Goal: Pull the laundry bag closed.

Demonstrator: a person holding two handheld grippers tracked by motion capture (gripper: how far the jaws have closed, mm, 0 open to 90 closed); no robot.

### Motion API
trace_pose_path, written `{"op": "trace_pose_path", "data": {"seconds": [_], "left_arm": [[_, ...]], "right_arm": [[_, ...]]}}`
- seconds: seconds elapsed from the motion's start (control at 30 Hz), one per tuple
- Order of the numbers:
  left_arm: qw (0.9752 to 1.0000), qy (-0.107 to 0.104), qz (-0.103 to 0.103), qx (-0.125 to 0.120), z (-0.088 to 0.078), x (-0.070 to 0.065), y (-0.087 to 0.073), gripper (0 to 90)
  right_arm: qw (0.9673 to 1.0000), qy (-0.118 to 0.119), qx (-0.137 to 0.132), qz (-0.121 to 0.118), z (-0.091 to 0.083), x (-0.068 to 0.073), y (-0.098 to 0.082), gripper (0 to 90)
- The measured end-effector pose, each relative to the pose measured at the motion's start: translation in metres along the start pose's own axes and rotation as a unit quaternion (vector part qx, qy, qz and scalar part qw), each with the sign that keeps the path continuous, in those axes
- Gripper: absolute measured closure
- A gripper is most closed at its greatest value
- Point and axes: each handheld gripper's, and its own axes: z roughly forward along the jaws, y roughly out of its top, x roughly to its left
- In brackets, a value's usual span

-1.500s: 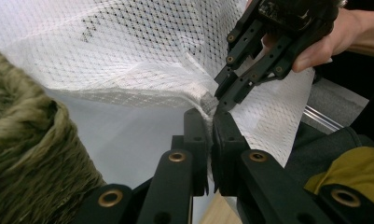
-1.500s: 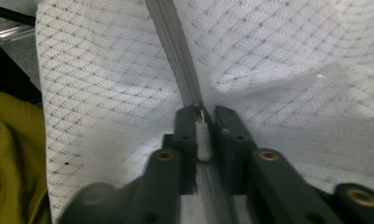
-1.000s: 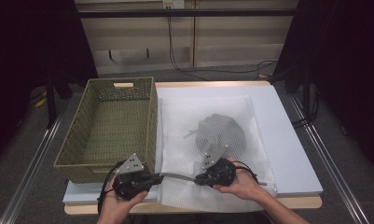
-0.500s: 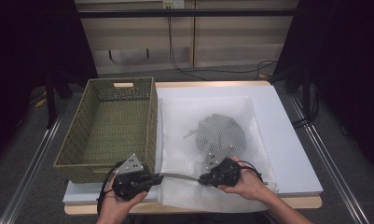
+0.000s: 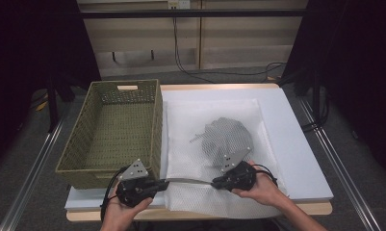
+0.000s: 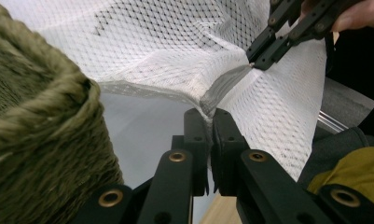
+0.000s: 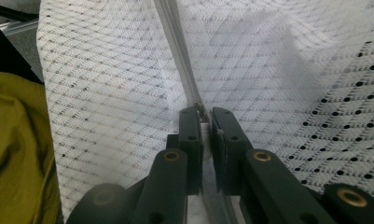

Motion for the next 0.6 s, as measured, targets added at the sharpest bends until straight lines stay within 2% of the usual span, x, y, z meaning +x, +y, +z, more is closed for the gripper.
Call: {"op": "trace_pose_path", "data": {"seconds": [0.2,0.4,0.6], "left_arm": [[1.0,0.001,0.001,-0.001,-0.002,-0.0003,0.0004,86.1],[1.0,-0.001,0.0,0.002,-0.0002,-0.0002,0.0001,86.1],[1.0,0.001,-0.001,0.003,-0.0006,0.0,0.0005,86.1]], "right_arm": [[1.0,0.0,-0.002,0.006,-0.0019,-0.0008,-0.0032,83.2],[1.0,-0.003,0.002,-0.002,-0.0047,-0.0006,-0.0022,83.2],[1.0,-0.003,0.006,0.0,-0.0049,0.0,-0.0028,83.2]]}}
